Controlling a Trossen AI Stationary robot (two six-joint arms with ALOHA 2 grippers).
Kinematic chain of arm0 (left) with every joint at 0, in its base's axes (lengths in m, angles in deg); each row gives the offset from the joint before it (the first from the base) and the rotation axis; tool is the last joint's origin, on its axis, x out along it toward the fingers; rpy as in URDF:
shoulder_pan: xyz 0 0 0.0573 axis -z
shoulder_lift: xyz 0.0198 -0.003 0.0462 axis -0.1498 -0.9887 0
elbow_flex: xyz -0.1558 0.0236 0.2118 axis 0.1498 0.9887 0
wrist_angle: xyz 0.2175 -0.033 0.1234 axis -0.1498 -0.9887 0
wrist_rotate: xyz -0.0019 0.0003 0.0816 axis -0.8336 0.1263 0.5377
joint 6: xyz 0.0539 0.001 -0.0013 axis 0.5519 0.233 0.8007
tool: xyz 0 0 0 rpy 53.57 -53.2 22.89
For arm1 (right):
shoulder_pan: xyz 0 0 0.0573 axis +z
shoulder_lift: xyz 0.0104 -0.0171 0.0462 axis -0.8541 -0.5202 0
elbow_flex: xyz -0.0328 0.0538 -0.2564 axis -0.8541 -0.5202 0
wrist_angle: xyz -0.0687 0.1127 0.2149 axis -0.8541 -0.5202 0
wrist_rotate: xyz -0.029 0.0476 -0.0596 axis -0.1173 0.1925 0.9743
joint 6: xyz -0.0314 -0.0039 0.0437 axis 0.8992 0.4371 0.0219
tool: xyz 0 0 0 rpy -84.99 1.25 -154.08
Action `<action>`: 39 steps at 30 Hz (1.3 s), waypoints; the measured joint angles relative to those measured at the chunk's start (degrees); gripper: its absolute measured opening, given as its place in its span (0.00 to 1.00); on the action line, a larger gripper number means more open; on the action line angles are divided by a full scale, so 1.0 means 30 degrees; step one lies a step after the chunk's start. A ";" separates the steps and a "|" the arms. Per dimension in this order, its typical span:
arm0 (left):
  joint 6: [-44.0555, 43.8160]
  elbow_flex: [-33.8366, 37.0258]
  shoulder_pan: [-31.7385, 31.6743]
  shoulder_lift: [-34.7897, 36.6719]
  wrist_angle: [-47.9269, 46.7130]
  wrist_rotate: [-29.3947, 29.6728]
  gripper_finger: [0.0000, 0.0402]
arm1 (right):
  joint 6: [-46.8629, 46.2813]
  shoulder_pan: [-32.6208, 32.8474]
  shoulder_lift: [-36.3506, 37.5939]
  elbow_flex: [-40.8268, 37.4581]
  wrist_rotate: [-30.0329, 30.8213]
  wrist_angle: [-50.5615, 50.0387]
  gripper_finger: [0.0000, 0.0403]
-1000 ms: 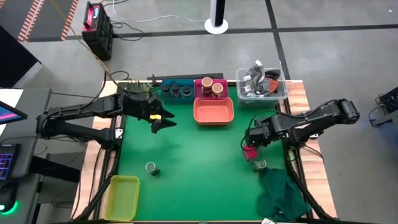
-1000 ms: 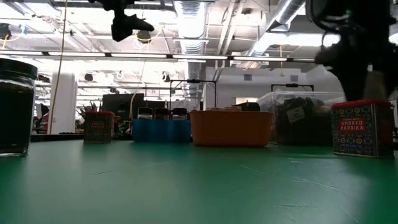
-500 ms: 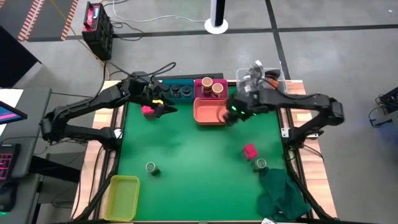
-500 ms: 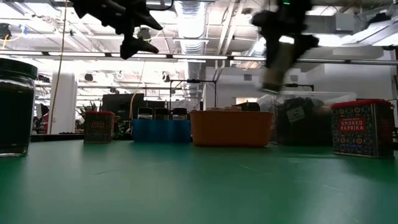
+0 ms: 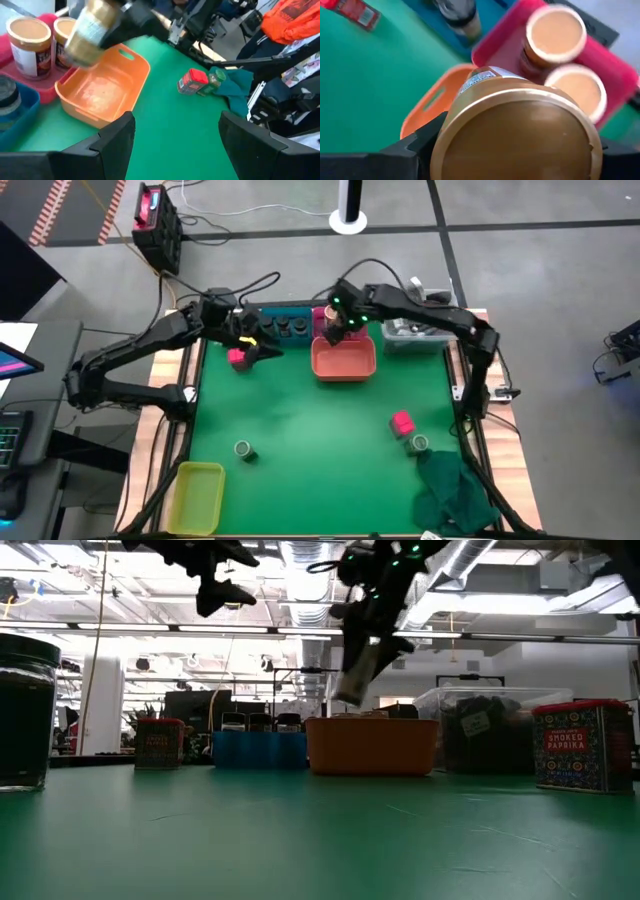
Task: Sort spices by type
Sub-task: Put the gold seasoning bottle into the pink bin
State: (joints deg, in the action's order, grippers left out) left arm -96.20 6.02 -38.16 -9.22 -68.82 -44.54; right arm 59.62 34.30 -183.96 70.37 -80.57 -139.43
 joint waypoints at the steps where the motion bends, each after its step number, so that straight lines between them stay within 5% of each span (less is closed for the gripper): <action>1: 0.0005 -0.0099 0.0000 0.0000 0.0052 -0.0002 0.68 | 0.0338 -0.0064 -0.0433 0.0437 -0.0059 0.0125 0.76; 11: 0.0019 -0.0148 0.0008 -0.0008 -0.1206 0.0047 0.68 | 0.1987 -0.0805 -0.4439 0.3783 0.0759 -0.0145 0.76; 24: 0.0426 -0.0148 0.0051 0.0000 -0.2729 -0.0339 0.68 | 0.2134 -0.0826 -0.4786 0.3793 0.3655 -0.0602 0.76; 39: 0.0566 -0.0141 0.0126 0.0143 -0.2813 -0.0438 0.68 | 0.6263 -0.0885 -0.5958 0.3625 0.3616 0.0521 0.76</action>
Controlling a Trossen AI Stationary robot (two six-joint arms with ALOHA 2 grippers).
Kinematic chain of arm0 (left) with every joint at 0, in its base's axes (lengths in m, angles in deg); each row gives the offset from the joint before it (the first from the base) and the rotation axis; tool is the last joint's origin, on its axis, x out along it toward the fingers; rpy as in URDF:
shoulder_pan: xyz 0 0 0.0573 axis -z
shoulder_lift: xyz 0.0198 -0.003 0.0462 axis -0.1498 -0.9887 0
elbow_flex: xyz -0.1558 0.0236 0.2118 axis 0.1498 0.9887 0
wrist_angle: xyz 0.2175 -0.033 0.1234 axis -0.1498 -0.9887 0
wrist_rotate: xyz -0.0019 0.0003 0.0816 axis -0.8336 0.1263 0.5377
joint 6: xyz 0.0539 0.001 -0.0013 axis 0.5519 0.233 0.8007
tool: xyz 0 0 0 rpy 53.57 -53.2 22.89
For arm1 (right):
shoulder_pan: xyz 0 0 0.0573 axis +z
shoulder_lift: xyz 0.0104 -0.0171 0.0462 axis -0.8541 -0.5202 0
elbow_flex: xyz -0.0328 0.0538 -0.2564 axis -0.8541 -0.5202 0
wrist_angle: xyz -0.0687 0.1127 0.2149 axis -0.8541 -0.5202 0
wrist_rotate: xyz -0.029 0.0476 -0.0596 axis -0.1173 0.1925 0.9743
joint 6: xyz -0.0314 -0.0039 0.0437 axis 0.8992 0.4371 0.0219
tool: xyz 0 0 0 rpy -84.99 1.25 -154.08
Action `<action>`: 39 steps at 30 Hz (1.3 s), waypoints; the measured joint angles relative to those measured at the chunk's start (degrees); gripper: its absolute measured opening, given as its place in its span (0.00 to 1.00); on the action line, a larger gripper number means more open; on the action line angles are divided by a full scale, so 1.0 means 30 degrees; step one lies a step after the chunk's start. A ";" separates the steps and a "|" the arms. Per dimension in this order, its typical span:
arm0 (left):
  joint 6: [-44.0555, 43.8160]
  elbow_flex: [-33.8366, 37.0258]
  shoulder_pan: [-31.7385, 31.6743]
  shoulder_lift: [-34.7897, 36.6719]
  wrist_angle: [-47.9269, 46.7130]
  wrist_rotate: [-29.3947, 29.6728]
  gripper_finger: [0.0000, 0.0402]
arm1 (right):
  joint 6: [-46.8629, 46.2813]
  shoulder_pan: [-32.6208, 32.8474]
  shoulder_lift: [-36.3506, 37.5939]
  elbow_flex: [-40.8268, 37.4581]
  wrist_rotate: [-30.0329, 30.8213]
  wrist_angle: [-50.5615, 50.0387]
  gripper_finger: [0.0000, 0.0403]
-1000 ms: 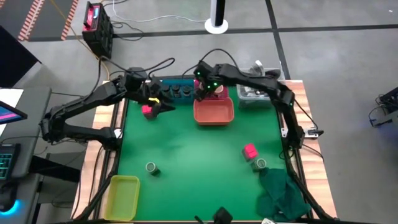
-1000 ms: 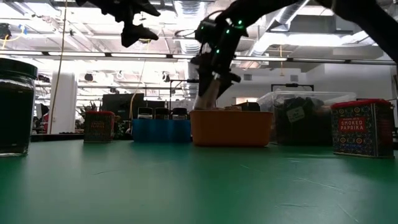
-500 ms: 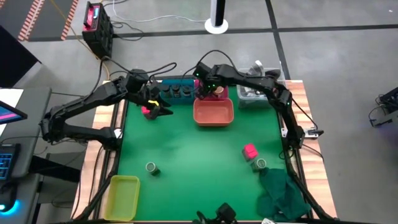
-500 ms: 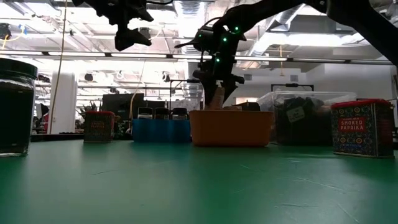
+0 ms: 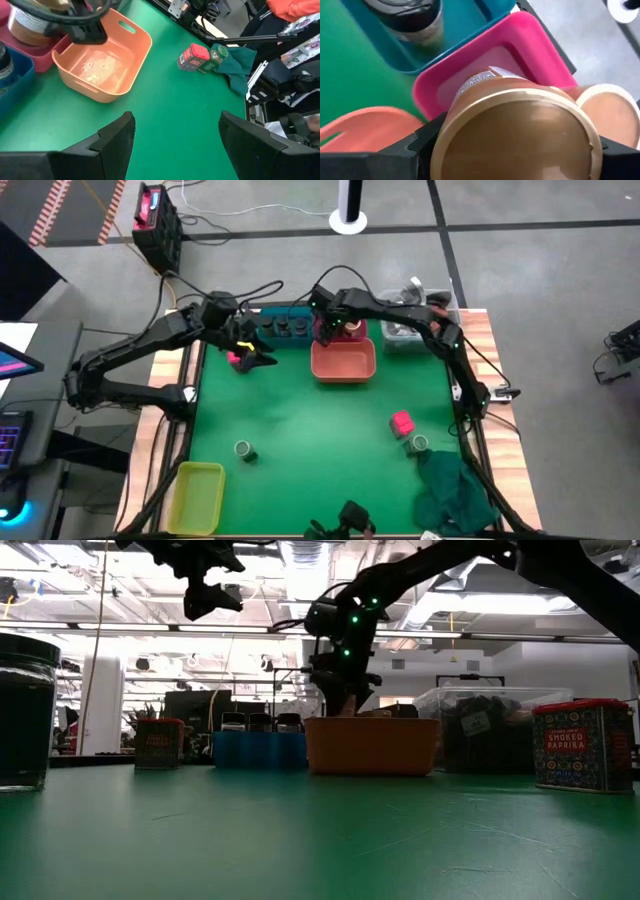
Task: Sort spices by type
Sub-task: Put the gold seasoning bottle into the pink bin, then put the left red seasoning can into the orange bin
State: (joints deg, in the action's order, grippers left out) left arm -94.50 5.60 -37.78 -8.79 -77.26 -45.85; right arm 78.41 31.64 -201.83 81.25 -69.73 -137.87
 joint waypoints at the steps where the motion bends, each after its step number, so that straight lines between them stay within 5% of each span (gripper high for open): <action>1: 0.0000 0.0000 0.0020 -0.0016 -0.0041 -0.0056 0.68 | 0.0264 -0.0055 -0.0023 -0.0007 -0.0034 0.0024 0.76; 8: 0.0011 0.0003 0.0057 -0.0019 -0.0061 -0.0236 0.68 | 0.0950 -0.0428 0.0028 -0.0007 -0.1071 -0.0438 0.77; 19: 0.0557 0.0007 0.0057 -0.0019 -0.0054 -0.0221 0.68 | 0.1215 -0.0552 0.0043 0.0193 -0.1589 -0.0658 0.95; 30: 0.0717 0.0000 0.0086 -0.0019 -0.0013 -0.0029 0.68 | -0.0230 -0.0174 0.0118 0.5467 -0.0605 -0.6036 0.93; 39: 0.4863 -0.2462 0.0828 -0.0197 -0.5521 0.5224 0.68 | -0.2501 0.3594 0.2293 0.6062 0.1361 -0.8332 0.93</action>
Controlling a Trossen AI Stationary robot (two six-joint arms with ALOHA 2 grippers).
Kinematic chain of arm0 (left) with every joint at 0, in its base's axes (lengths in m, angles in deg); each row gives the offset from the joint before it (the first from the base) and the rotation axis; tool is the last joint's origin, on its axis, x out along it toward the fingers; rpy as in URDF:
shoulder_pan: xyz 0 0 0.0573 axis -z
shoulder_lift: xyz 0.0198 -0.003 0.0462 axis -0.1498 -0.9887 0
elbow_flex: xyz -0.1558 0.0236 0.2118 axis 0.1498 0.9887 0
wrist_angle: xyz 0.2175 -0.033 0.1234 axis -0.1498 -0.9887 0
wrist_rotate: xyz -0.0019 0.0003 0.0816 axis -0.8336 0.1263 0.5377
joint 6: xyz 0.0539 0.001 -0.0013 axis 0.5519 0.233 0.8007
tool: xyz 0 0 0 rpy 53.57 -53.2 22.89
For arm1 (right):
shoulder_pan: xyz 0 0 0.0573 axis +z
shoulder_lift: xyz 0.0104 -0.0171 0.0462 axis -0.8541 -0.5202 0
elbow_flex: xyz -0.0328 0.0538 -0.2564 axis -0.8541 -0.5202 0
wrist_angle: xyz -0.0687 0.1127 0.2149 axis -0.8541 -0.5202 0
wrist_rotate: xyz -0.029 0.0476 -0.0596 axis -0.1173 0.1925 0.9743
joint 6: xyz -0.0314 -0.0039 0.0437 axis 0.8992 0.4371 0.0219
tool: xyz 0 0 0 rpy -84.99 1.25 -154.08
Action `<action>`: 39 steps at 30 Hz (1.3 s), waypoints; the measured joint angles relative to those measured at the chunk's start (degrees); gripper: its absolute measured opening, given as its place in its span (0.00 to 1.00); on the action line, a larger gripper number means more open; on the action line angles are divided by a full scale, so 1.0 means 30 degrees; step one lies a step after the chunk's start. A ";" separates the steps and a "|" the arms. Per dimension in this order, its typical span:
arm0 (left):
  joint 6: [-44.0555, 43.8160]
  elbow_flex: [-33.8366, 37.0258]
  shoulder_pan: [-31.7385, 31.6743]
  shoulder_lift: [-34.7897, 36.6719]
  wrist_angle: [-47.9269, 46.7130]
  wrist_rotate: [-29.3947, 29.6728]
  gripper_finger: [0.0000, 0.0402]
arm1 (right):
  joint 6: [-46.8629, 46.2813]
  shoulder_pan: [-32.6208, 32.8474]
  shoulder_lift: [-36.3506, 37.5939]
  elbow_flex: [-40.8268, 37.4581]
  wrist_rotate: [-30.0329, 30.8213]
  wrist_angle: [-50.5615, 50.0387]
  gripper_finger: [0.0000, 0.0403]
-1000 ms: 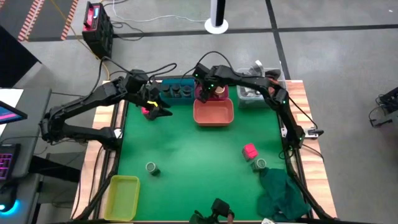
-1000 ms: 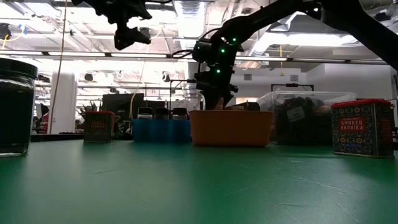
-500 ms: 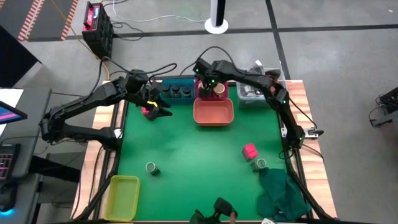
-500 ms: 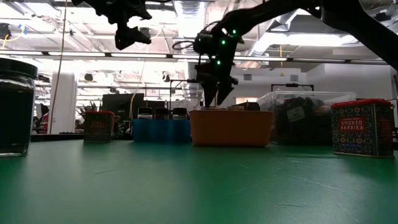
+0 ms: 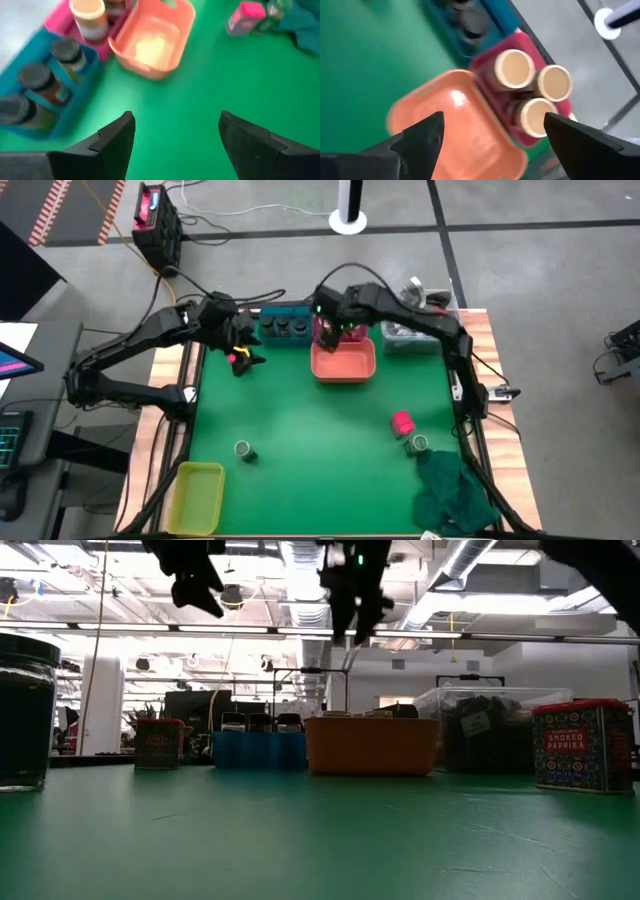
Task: Sort spices by type
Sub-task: Put the left red seasoning can into the orange bin
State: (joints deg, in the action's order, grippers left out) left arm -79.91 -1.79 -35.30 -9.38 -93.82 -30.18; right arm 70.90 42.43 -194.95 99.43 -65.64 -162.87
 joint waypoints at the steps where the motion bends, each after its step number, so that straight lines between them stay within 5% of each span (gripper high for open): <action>1: -0.0037 -0.0012 0.0045 0.0003 -0.0270 -0.0139 0.68 | -0.0464 0.0546 0.0159 -0.0003 0.0182 -0.0009 0.93; 12: -0.0837 0.1051 0.0993 -0.0274 -0.3274 0.1292 0.68 | -0.5519 0.6688 0.0685 -0.0022 0.2226 -0.0480 0.93; 24: 0.1855 0.1151 -0.1309 -0.3988 -0.4594 0.3384 0.68 | -1.2964 1.1452 0.0679 -0.0022 0.4756 -0.2270 0.93; 39: 0.7032 0.1151 -0.2346 -0.7355 -0.4053 0.8630 0.71 | -1.7797 1.3289 0.0103 -0.0166 0.5936 -0.3222 0.93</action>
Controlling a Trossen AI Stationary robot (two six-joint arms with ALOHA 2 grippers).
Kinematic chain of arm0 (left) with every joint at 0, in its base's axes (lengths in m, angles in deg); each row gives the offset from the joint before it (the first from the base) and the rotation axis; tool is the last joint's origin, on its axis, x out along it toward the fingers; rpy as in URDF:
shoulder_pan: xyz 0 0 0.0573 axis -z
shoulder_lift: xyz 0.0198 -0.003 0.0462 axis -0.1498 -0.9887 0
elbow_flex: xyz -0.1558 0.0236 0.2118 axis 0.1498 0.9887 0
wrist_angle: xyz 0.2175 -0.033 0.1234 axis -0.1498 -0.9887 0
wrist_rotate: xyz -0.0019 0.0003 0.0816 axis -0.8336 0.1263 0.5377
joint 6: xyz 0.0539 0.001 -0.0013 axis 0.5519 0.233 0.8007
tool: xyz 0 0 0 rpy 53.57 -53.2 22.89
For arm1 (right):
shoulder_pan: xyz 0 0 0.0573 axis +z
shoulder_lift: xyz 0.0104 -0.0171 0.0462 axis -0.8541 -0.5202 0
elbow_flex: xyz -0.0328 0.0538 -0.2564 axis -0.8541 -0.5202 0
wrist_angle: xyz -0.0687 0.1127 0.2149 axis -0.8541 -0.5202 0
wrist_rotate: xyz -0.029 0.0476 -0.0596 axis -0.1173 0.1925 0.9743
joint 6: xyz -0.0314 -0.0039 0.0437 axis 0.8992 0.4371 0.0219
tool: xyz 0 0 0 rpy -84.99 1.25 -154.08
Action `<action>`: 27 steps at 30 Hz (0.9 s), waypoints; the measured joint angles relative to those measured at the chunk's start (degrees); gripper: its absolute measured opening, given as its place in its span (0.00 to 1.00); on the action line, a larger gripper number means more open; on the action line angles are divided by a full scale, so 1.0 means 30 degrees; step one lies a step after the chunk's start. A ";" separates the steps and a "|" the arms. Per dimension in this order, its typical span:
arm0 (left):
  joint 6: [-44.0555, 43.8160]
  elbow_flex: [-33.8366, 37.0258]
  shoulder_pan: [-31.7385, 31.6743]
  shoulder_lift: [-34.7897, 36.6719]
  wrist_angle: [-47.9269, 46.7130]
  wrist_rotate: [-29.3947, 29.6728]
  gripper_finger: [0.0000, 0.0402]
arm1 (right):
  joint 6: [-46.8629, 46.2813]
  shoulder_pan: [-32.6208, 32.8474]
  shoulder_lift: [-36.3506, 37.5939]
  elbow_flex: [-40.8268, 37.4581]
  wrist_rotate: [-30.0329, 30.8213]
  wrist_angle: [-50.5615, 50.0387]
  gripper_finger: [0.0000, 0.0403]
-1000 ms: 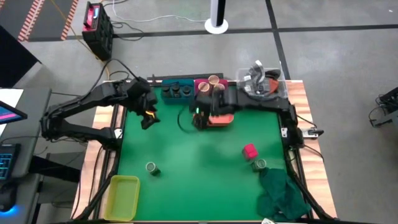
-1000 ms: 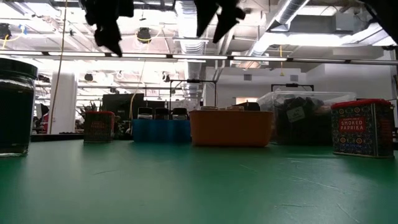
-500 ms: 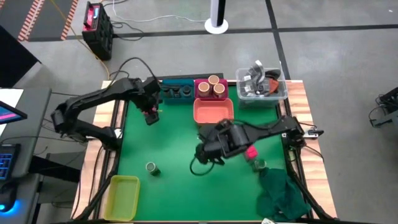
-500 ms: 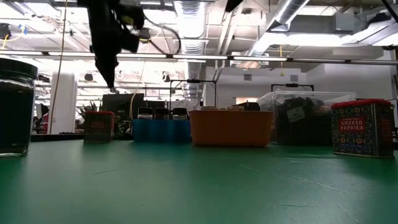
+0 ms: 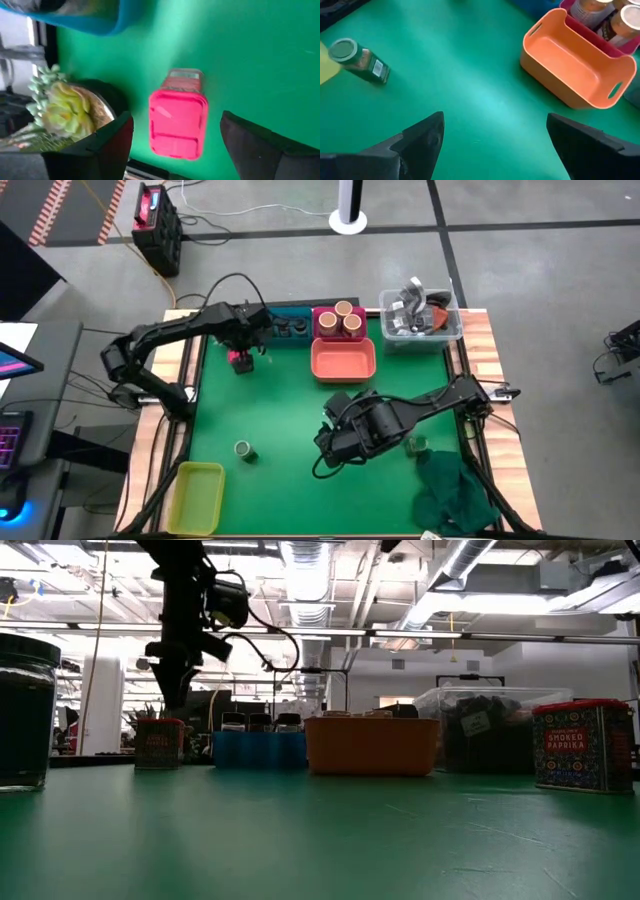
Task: Sort spices by type
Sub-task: Put the left red seasoning can into the orange bin
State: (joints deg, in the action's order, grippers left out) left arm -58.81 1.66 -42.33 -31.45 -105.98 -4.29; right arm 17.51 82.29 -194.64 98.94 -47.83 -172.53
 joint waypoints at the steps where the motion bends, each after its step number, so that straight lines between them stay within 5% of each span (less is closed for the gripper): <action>1: 0.0141 0.0000 -0.0011 0.0000 0.0122 0.0045 0.72 | -0.0103 0.0000 0.0006 -0.0243 0.0006 0.0225 0.93; 17: 0.1182 0.0000 -0.2183 -0.0204 -0.0336 -0.2850 0.74 | -0.0532 -0.0015 0.0007 -0.1452 -0.0103 0.0510 0.93; 27: 0.2367 0.0281 -0.2208 -0.0197 -0.0159 -0.2727 0.87 | -0.0365 -0.0029 0.0007 -0.1452 -0.0110 0.0302 0.93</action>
State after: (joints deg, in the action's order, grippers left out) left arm -51.71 2.50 -48.96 -32.04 -106.46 -12.47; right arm 16.42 82.21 -194.62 94.58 -48.16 -171.63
